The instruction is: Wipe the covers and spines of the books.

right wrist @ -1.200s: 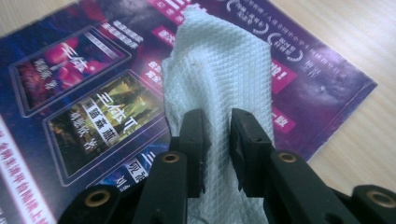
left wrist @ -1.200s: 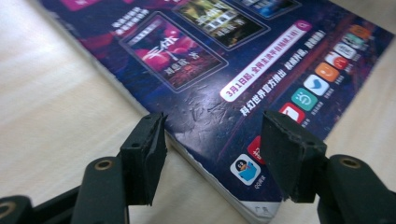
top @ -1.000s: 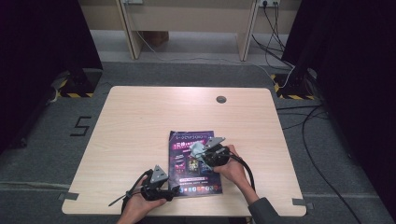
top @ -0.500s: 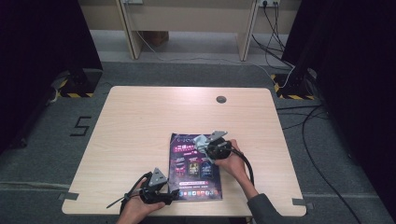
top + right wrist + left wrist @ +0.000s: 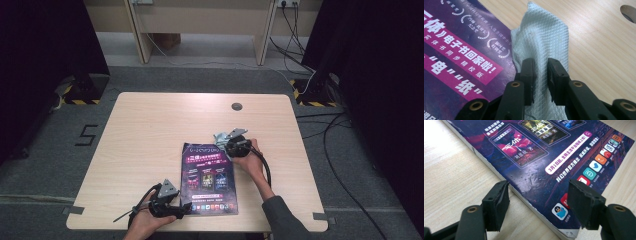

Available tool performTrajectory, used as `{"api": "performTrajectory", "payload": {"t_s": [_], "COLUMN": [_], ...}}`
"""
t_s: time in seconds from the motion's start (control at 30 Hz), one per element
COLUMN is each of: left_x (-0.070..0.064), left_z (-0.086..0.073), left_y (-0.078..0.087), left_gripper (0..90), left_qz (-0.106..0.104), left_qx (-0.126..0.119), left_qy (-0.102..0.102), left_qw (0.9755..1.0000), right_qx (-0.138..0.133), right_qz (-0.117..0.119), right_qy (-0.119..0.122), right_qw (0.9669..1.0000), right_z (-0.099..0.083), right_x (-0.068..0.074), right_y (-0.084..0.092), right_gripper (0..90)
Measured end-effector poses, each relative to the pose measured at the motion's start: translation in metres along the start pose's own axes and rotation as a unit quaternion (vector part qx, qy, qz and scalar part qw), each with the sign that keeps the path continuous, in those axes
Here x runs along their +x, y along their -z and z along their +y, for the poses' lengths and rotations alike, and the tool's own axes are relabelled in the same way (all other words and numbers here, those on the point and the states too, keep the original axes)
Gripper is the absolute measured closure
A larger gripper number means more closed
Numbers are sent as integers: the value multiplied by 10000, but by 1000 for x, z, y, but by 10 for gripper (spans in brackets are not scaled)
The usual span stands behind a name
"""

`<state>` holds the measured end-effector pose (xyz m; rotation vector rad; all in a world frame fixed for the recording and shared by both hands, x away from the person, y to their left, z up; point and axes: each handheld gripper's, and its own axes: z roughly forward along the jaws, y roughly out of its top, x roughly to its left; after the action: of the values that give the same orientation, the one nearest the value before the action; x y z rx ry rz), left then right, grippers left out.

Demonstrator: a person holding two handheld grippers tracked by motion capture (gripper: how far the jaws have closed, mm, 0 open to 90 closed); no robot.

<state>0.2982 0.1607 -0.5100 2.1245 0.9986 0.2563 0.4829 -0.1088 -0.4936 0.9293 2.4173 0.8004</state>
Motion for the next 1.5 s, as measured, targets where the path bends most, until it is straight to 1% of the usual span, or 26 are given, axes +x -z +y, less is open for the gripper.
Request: {"api": "performTrajectory", "payload": {"t_s": [0.07, 0.1, 0.23, 0.27, 0.33, 0.4, 0.43, 0.47, 0.5, 0.6, 0.67, 0.73, 0.77, 0.83, 0.93, 0.97, 1.03, 1.13, 1.23, 1.27, 1.33, 1.37, 1.4, 1.43, 1.47, 1.5], "left_x": [1, 1, 1, 1, 1, 0, 0, 1, 1, 1, 1, 1, 1, 1, 2, 2, 2, 2, 2, 2, 2, 2, 2, 2, 2, 2], "left_z": [0, 0, 0, -1, -1, -1, -1, -1, -1, -1, -1, -1, -1, -1, -1, -1, -1, -1, -1, -1, -1, -1, -1, -1, -1, -1], "left_y": [0, 0, 0, 0, 0, 0, 0, 0, 0, 0, 0, 0, 0, 0, 0, 0, 0, 0, 0, 0, 0, 0, 0, 0, 0, 0], "left_gripper": [326, 321, 317, 318, 319, 319, 319, 319, 319, 319, 318, 318, 318, 318, 316, 316, 315, 314, 315, 315, 315, 315, 315, 315, 315, 315], "left_qz": [-4, -10, 0, 4, 19, 24, 25, 24, 23, 6, -4, -3, -1, 1, -18, -18, -21, -21, -16, -15, -16, -17, -15, -14, -9, -8], "left_qx": [-2, 1, -2, -7, -18, -26, -29, -31, -33, -35, -33, -32, -32, -27, -18, -17, -17, -18, -13, -15, -21, -24, -28, -25, -26, -26], "left_qy": [18, 32, 19, 15, 12, 18, 14, 11, 9, 15, 23, 21, 20, 17, 32, 31, 33, 33, 24, 23, 25, 27, 26, 19, 20, 15], "left_qw": [10000, 10000, 10000, 10000, 10000, 10000, 10000, 10000, 10000, 10000, 10000, 10000, 10000, 10000, 10000, 10000, 10000, 10000, 10000, 10000, 10000, 10000, 10000, 10000, 10000, 10000], "right_qx": [22, 23, -66, -85, -102, -78, -81, -128, -174, -158, -184, -166, -137, -147, -96, -76, -77, -165, -215, -236, -259, -231, -254, -241, -248, -283], "right_qz": [-70, -14, 382, 554, 720, 637, 645, 688, 628, 171, 26, -83, -152, -153, -257, -225, -24, 292, 603, 726, 808, 798, 778, 845, 922, 944], "right_qy": [125, 141, 318, 400, 579, 711, 695, 593, 484, 191, -96, -230, -240, -319, -179, -92, -16, 239, 527, 651, 786, 773, 870, 814, 664, 656], "right_qw": [9999, 9999, 9987, 9976, 9957, 9954, 9955, 9958, 9967, 9995, 9998, 9996, 9995, 9993, 9995, 9997, 10000, 9992, 9966, 9950, 9933, 9935, 9928, 9928, 9932, 9930], "right_z": [1, 2, 8, 11, 16, 19, 19, 18, 16, 9, 2, -2, -2, -4, -1, 0, 4, 11, 20, 23, 27, 27, 28, 28, 27, 26], "right_x": [4, 7, 27, 37, 49, 57, 56, 53, 48, 26, 12, 2, 0, -1, 3, 7, 17, 38, 65, 75, 84, 89, 89, 87, 85, 81], "right_y": [0, 0, 0, -1, -2, -2, -3, -4, -5, -5, -4, -3, -2, -2, -2, -1, -1, -4, -6, -6, -6, -6, -6, -6, -7, -7], "right_gripper": [768, 767, 764, 763, 761, 759, 752, 752, 752, 752, 752, 752, 751, 754, 762, 759, 755, 759, 758, 757, 758, 758, 758, 756, 756, 757]}}
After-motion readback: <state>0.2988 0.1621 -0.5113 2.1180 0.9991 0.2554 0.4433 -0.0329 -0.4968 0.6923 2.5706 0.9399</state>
